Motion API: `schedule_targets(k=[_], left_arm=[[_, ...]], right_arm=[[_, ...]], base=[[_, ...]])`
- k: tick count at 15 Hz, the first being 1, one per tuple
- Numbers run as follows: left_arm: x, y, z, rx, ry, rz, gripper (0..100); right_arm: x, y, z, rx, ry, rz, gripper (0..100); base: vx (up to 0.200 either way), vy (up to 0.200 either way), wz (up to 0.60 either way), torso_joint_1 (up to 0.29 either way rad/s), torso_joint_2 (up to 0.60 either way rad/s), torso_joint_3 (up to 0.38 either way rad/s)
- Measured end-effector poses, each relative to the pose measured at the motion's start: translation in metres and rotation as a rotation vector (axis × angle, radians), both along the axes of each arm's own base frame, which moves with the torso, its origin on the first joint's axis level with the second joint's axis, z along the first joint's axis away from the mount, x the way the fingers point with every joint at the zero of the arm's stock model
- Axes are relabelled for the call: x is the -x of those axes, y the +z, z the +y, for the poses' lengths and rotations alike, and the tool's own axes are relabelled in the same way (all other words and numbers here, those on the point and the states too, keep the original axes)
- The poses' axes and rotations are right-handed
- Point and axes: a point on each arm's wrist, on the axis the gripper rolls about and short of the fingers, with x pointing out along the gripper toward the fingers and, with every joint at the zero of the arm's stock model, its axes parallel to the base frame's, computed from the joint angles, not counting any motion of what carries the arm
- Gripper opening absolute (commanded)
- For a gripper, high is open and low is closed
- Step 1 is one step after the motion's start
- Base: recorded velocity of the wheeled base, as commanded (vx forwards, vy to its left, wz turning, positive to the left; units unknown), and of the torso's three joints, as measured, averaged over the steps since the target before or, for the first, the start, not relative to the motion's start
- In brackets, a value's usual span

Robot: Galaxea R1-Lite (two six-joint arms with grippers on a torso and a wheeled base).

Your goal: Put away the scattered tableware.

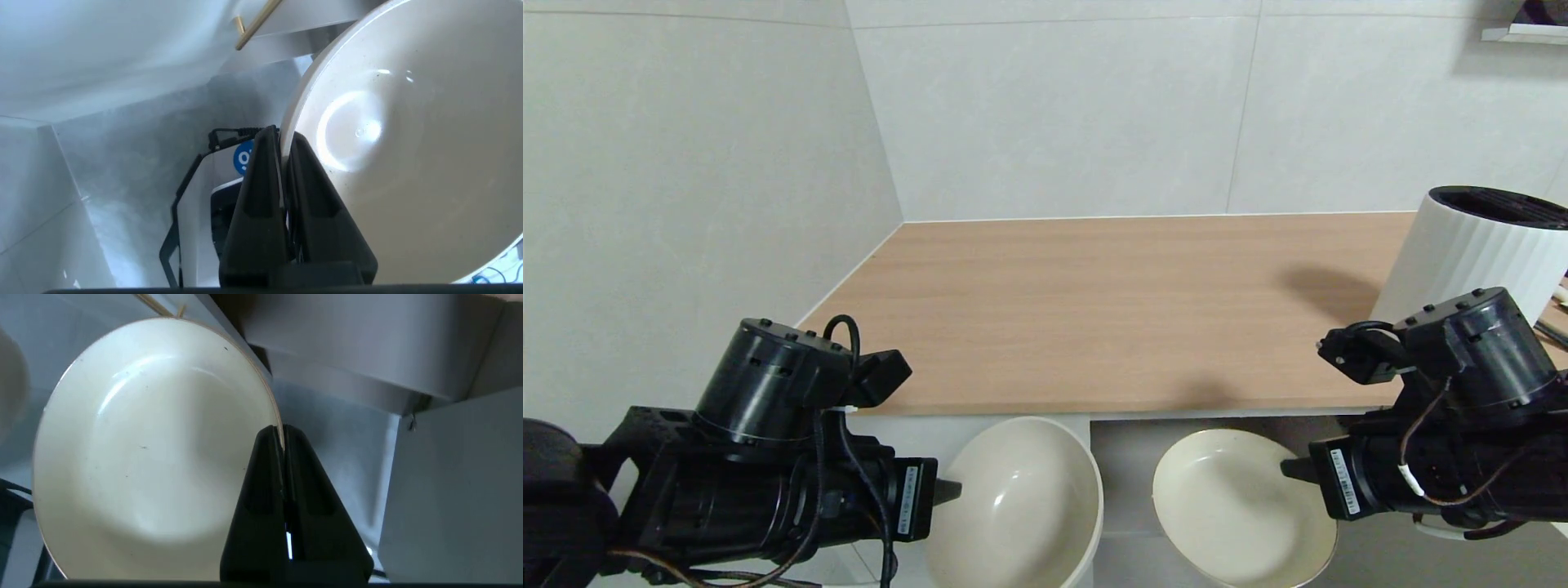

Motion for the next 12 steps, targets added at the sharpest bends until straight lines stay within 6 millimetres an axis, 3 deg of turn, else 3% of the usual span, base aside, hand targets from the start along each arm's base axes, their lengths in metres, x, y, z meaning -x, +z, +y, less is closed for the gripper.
schedule_targets(k=[6, 12], left_arm=[[0.0, -0.001, -0.001, -0.001, -0.002, 0.003, 0], [0.0, -0.001, -0.001, -0.002, -0.002, 0.005, 0]], right_arm=[[-0.004, -0.01, 0.003, 0.016, 0.001, 0.019, 0], [-0.005, -0.013, 0.004, 0.025, 0.0, 0.032, 0]], base=[[0.0, 0.0, 0.0, -0.011, 0.02, 0.017], [0.0, 0.0, 0.0, -0.171, 0.42, 0.251]])
